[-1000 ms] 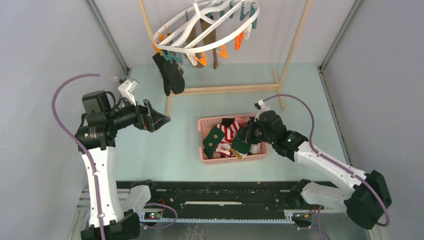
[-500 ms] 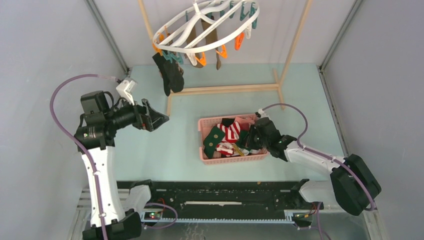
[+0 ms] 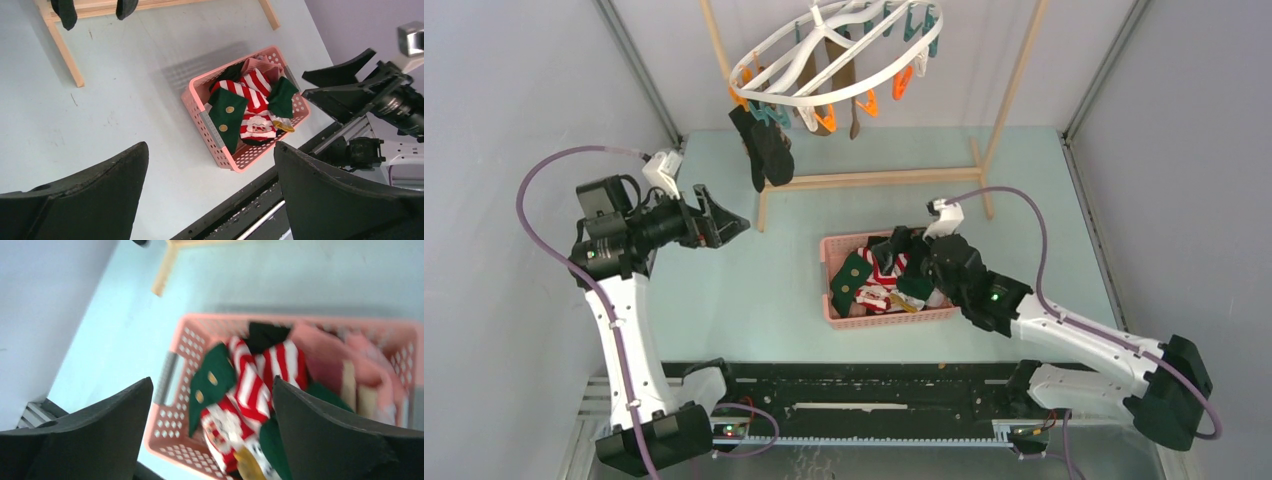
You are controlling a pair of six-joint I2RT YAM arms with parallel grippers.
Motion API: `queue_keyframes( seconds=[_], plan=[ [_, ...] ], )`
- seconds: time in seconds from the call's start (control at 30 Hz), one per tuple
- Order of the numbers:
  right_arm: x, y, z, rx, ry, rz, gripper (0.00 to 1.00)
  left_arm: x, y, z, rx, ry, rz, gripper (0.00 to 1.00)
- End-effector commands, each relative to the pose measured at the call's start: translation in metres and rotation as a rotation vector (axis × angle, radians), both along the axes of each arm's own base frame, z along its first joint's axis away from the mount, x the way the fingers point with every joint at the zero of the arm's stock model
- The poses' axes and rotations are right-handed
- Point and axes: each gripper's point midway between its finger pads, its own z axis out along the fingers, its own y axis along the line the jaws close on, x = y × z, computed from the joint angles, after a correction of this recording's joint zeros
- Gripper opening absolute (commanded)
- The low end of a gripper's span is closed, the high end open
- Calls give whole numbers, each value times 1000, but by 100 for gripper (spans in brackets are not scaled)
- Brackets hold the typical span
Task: Remove the socks clipped to the hanger
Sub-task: Place the sock in the bin, then remove the sock from the hanger.
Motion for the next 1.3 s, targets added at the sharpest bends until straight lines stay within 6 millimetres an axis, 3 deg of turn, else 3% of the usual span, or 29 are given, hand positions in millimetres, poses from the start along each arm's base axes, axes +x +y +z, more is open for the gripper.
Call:
queue_keyframes(
  seconds=[0.0, 0.2, 0.3, 0.33, 0.47, 0.6, 0.8, 1.03, 1.13, 1.27],
  plan=[
    [29, 36, 70, 43, -244, 51, 100, 8, 11, 18, 23, -50, 64, 100],
    [72, 130, 118, -15, -385, 134, 100, 19, 36, 9, 14, 6, 195, 100],
    [100, 172, 125, -60, -391, 137, 100, 20, 44, 3, 20, 26, 226, 100],
    [111, 185, 113, -98, -363, 133, 100, 18, 45, 1, 23, 32, 229, 100],
    [139, 221, 130, -105, -414, 96, 99, 15, 48, -3, 34, 37, 232, 100],
    [158, 238, 122, -102, -423, 57, 94, 12, 49, -3, 37, 36, 223, 100],
    [181, 234, 111, -107, -511, -81, 83, 9, 50, 2, 23, 35, 211, 100],
    [187, 247, 111, -105, -632, -70, 69, 3, 52, 2, 31, 41, 204, 100],
    [182, 253, 117, -103, -661, -47, 55, 1, 53, 2, 32, 45, 206, 100],
    [166, 256, 127, -76, -698, -2, 20, -1, 52, 4, 35, 41, 201, 100]
  ],
)
